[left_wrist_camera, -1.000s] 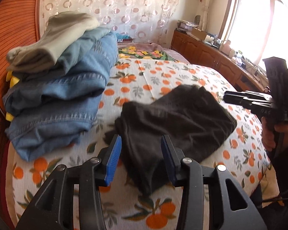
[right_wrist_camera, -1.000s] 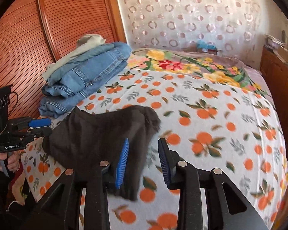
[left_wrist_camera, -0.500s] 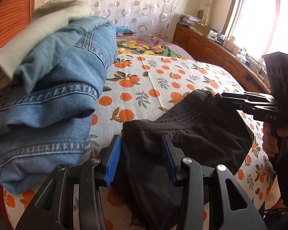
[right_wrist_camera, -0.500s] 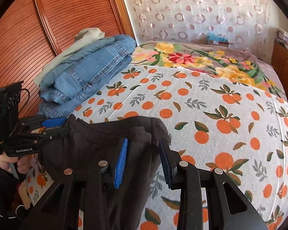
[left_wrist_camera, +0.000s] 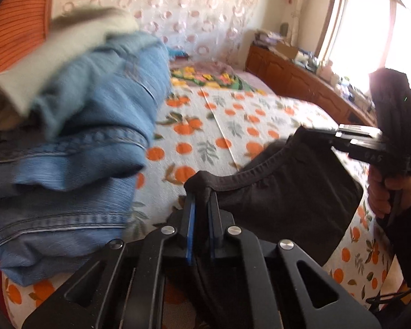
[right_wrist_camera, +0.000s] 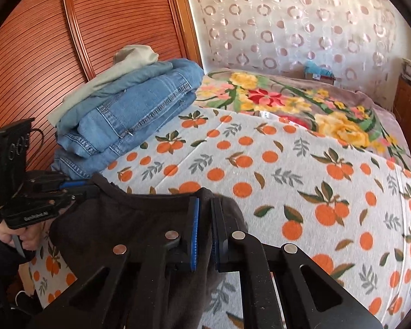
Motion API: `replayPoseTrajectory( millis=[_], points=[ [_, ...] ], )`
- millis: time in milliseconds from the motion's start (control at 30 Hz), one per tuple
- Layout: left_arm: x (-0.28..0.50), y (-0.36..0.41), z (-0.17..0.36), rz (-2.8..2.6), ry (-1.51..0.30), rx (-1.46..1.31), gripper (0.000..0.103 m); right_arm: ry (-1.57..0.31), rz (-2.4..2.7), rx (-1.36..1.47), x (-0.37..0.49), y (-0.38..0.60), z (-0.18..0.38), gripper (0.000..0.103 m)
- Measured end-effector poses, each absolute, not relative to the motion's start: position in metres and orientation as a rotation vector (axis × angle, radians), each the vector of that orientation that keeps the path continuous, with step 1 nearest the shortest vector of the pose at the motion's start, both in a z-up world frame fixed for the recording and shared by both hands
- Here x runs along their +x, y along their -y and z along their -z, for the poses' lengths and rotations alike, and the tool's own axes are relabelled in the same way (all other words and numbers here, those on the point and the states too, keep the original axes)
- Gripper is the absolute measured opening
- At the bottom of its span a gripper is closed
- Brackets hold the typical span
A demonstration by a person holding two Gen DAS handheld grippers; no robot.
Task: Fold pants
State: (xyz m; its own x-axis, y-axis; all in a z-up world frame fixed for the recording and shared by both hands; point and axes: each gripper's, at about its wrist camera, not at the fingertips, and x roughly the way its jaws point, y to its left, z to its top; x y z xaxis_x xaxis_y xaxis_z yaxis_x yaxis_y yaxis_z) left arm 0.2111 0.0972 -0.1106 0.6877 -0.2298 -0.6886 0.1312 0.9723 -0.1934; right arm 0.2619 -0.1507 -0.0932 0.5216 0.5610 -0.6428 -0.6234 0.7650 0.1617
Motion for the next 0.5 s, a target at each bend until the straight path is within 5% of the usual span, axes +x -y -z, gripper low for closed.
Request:
replayPoseTrajectory(
  millis=[267,500],
  points=[
    [0.209,-0.102,0.114,0.170,-0.813,-0.137,0.009,-0.760,-0.686,-0.129,0.268,0.140,0.102,0.008],
    [0.209,-0.102,0.116,0.135,-0.840,-0.130,0.026,-0.755,-0.659,-0.116,0.263,0.146,0.094,0.018]
  ],
)
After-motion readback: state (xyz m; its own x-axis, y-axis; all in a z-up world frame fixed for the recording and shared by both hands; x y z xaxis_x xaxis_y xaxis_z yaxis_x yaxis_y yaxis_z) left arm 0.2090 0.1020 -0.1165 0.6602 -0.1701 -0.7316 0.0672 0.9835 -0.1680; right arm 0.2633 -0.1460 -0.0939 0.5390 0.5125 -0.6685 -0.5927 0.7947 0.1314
